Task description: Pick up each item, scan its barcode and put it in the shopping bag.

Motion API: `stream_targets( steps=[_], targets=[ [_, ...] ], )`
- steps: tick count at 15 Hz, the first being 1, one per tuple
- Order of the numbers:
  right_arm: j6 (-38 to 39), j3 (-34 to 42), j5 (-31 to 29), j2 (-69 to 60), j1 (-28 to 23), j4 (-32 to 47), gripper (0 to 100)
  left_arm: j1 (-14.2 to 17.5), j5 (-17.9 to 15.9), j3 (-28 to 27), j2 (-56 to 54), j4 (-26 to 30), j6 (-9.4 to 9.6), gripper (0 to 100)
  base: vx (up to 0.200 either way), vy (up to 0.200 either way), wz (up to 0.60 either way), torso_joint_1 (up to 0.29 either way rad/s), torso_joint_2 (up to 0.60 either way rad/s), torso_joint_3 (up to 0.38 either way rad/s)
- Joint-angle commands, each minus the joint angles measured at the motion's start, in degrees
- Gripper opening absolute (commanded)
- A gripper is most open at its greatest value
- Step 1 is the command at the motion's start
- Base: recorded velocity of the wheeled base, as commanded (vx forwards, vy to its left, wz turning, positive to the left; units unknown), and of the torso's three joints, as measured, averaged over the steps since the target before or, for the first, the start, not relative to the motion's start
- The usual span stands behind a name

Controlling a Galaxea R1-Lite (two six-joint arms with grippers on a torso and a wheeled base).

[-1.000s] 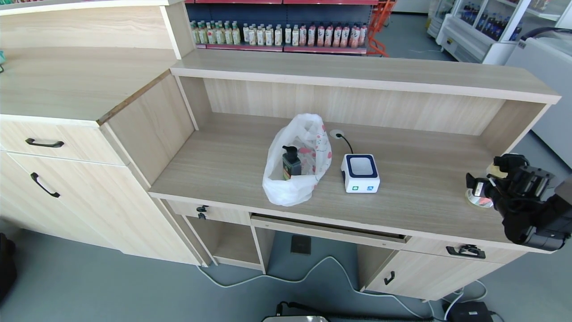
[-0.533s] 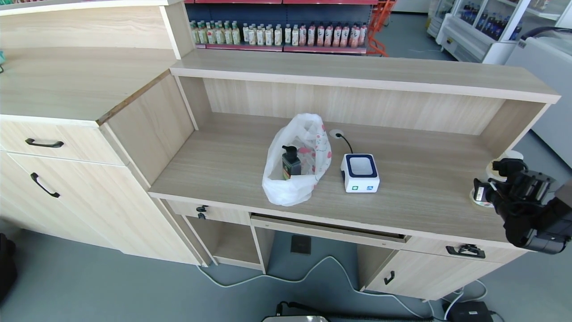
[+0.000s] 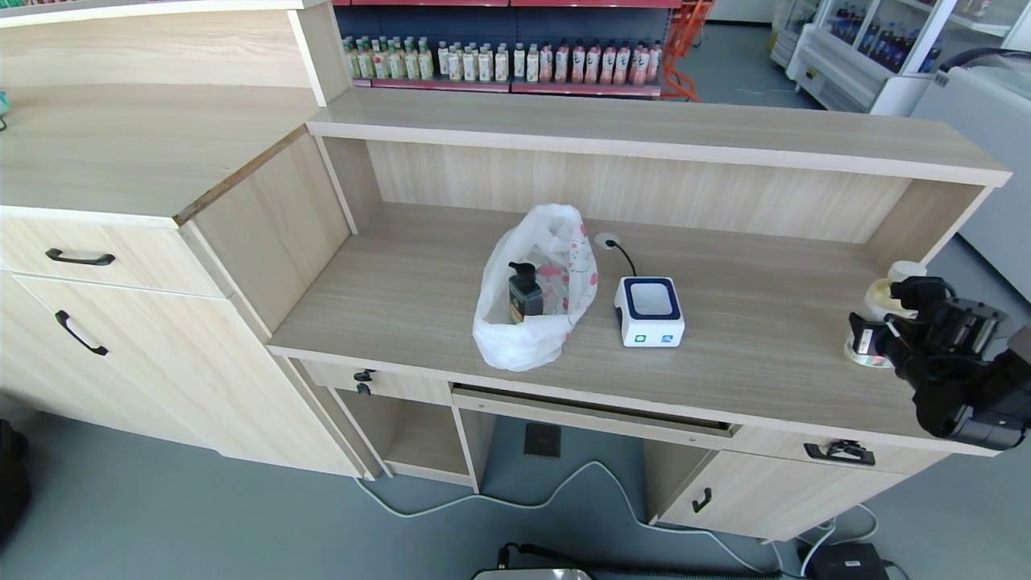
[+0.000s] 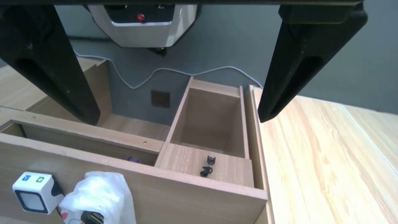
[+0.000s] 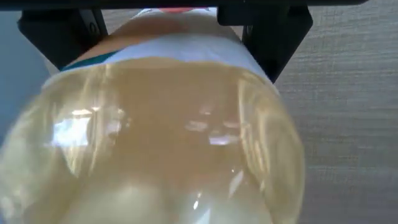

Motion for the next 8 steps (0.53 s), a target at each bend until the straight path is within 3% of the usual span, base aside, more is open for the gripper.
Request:
stream_targets(
  steps=[1,5,8],
  targets=[
    [2.42,0.26,3.93,-6.0,-0.07,1.32,0,-0.02,0.03,0.0,-0.02,-0.01,-0.02,100,0.0,0.0,0.0,0.0,0.0,0.0],
    [10.59,2.11,8.58,-18.74,-0.86,16.62,0,-0.02,-0.06,0.0,-0.02,-0.01,-0.02,100,0.0,0.0,0.0,0.0,0.0,0.0],
    [9.54,4.31,9.55,-18.83,-1.56,17.58,0,-0.02,0.03,0.0,-0.02,-0.01,-0.02,100,0.0,0.0,0.0,0.0,0.0,0.0]
  ],
)
